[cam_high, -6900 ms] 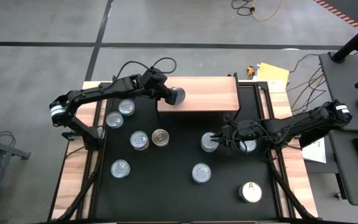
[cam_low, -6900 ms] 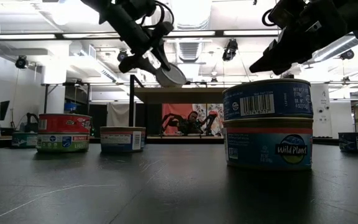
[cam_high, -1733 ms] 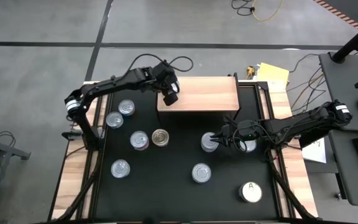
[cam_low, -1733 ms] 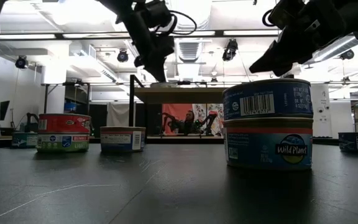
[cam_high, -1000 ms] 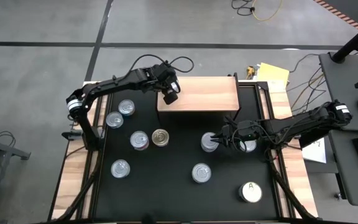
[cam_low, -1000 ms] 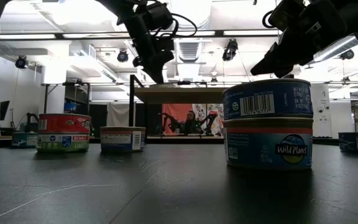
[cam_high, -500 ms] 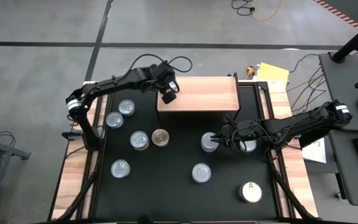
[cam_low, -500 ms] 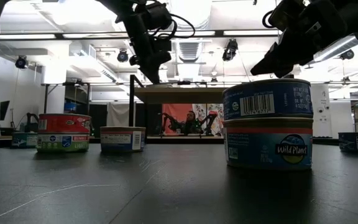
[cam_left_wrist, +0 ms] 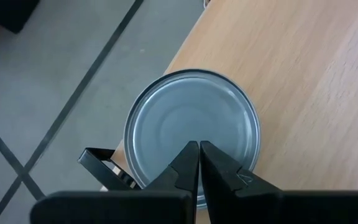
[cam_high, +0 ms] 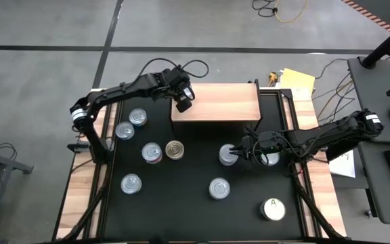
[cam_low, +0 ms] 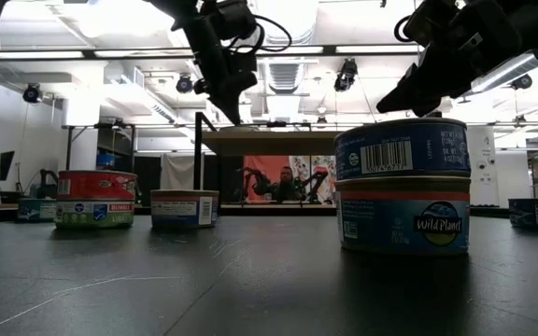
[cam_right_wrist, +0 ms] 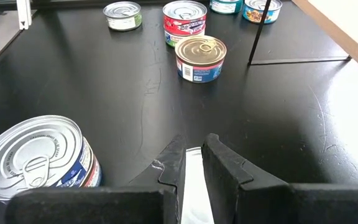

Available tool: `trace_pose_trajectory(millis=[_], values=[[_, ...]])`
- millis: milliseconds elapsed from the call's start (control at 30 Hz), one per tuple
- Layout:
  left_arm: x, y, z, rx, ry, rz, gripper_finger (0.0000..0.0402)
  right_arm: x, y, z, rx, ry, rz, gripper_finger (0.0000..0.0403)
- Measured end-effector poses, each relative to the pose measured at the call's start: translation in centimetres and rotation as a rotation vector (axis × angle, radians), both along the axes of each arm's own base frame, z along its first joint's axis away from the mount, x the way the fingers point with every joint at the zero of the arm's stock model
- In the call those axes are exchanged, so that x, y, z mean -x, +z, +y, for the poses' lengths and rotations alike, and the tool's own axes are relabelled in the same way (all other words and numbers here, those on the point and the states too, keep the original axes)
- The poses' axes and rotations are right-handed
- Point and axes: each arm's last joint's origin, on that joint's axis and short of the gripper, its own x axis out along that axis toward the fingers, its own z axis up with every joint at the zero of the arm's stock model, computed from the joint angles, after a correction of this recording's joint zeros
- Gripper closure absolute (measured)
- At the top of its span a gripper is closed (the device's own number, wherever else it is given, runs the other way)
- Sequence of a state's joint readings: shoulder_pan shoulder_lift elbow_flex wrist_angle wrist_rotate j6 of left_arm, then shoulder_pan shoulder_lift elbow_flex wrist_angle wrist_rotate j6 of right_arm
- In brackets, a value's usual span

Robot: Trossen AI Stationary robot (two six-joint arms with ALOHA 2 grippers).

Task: Stack canned seafood by type on shelf
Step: Put the green white tuna can on the shelf, then put the blue tuna can on the shelf

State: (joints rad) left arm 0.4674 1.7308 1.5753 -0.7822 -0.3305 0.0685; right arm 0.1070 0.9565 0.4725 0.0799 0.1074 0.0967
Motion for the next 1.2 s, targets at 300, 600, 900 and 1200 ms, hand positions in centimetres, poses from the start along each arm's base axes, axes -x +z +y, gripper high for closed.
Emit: trace_pose_trajectory(millis=[300, 600, 900, 1200], values=[[-1.1, 2.3, -5.6, -0.020, -0.131, -0.093, 0.0401, 0.0, 0.0, 0.0, -0.023, -0.011, -0.003, 0.0360], [-1.0, 3.1, -17.1, -0.148, -0.376, -0.240, 0.0401, -0.1, 0.1, 0.1, -0.078, -0.036, -0.014, 0.0360], [2.5, 0.2, -25.6, -0.114, -0.593, -0.515, 0.0401, -0.2, 1.1, 2.1, -0.115, 0.038, -0.114, 0.0360], [6.1, -2.5, -28.5, -0.069, -0.706, -0.684, 0.0401, -0.4, 2.0, 4.3, -0.100, 0.023, -0.138, 0.0360]])
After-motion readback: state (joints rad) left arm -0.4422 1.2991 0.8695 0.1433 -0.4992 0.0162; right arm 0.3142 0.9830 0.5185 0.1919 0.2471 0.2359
